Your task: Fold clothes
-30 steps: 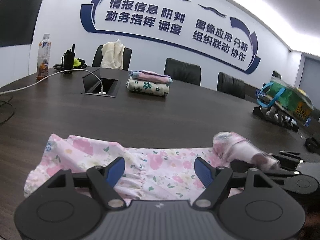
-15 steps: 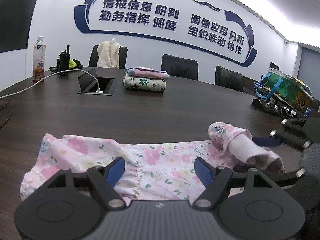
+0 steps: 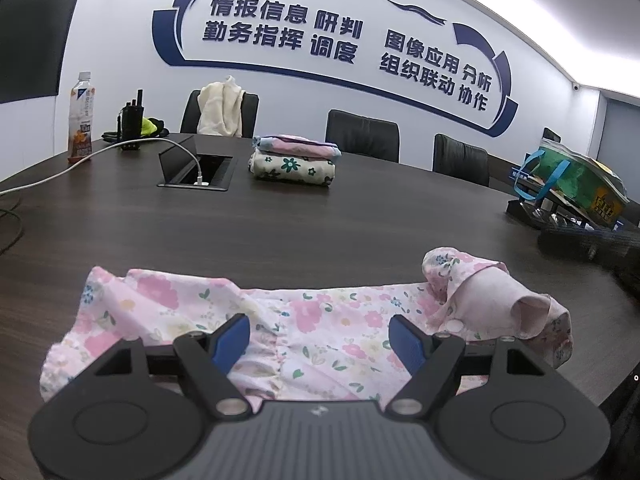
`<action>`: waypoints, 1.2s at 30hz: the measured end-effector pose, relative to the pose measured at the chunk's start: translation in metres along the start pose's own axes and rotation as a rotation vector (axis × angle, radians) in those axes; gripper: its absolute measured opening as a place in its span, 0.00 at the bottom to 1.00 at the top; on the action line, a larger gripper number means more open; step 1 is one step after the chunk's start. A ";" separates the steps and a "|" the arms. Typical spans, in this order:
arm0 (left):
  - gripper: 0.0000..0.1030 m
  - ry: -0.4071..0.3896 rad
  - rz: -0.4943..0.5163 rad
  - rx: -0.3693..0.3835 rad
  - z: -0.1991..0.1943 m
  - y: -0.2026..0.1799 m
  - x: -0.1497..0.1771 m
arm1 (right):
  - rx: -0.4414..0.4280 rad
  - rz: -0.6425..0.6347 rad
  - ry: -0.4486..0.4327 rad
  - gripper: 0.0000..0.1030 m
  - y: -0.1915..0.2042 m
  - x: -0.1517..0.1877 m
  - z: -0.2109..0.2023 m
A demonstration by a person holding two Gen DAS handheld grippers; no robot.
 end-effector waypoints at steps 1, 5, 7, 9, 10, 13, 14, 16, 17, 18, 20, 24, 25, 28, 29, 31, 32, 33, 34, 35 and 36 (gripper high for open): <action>0.73 0.000 -0.001 -0.001 0.000 0.000 0.000 | 0.009 -0.003 0.010 0.82 0.002 0.005 0.002; 0.73 0.004 -0.002 -0.005 0.001 0.000 0.001 | 0.072 -0.064 0.007 1.00 0.016 0.022 0.007; 0.73 0.005 -0.004 -0.008 0.001 0.001 0.001 | 0.103 -0.088 0.008 1.00 0.021 0.028 0.013; 0.73 0.006 -0.002 -0.009 0.002 0.001 0.001 | 0.095 -0.085 0.020 1.00 0.024 0.032 0.019; 0.73 0.005 -0.001 -0.010 0.002 0.001 0.001 | 0.088 -0.083 0.028 1.00 0.026 0.034 0.021; 0.73 0.008 0.005 -0.015 0.004 0.000 0.003 | 0.107 -0.103 0.047 1.00 0.029 0.042 0.028; 0.73 0.010 0.008 -0.016 0.004 0.000 0.003 | 0.121 -0.112 0.052 1.00 0.030 0.044 0.031; 0.73 0.015 0.014 -0.015 0.004 0.001 0.005 | 0.142 -0.117 0.061 1.00 0.029 0.048 0.035; 0.73 0.018 0.015 -0.014 0.005 0.001 0.006 | 0.139 -0.109 0.064 1.00 0.029 0.049 0.036; 0.73 0.019 0.016 -0.013 0.005 0.001 0.007 | 0.137 -0.102 0.067 1.00 0.029 0.050 0.037; 0.73 0.019 0.017 -0.015 0.006 0.002 0.008 | 0.130 -0.093 0.069 1.00 0.030 0.049 0.037; 0.73 0.022 0.031 -0.023 0.009 0.000 0.009 | 0.118 -0.111 0.063 1.00 0.037 0.048 0.036; 0.73 0.024 0.035 -0.024 0.009 0.000 0.009 | 0.115 -0.109 0.066 1.00 0.038 0.049 0.037; 0.73 0.027 0.034 -0.023 0.009 0.001 0.009 | 0.096 -0.104 0.077 0.99 0.041 0.052 0.042; 0.73 0.027 0.032 -0.023 0.009 0.001 0.009 | 0.089 -0.105 0.081 0.96 0.042 0.053 0.044; 0.73 0.028 0.031 -0.026 0.009 0.001 0.010 | 0.073 -0.108 0.088 0.78 0.044 0.055 0.049; 0.73 0.028 0.032 -0.028 0.009 0.001 0.010 | 0.066 -0.109 0.092 0.49 0.045 0.056 0.051; 0.73 0.029 0.033 -0.030 0.010 0.001 0.010 | 0.065 -0.140 0.106 0.33 0.048 0.058 0.053; 0.73 0.030 0.034 -0.031 0.010 0.000 0.009 | 0.067 -0.184 0.124 0.22 0.051 0.062 0.056; 0.73 0.030 0.034 -0.032 0.010 0.000 0.009 | 0.069 -0.228 0.143 0.19 0.054 0.066 0.058; 0.73 0.031 0.032 -0.032 0.011 0.000 0.008 | 0.076 -0.281 0.151 0.19 0.057 0.067 0.060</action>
Point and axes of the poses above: each gripper's, at about its wrist camera, not at the fingertips, and z roughly the way its jaws point, y to its left, x to its underside, the point moved 7 cm from there along z, roughly the way its jaws point, and after that the axes turned 5 degrees about x, right-handed, at the moved point
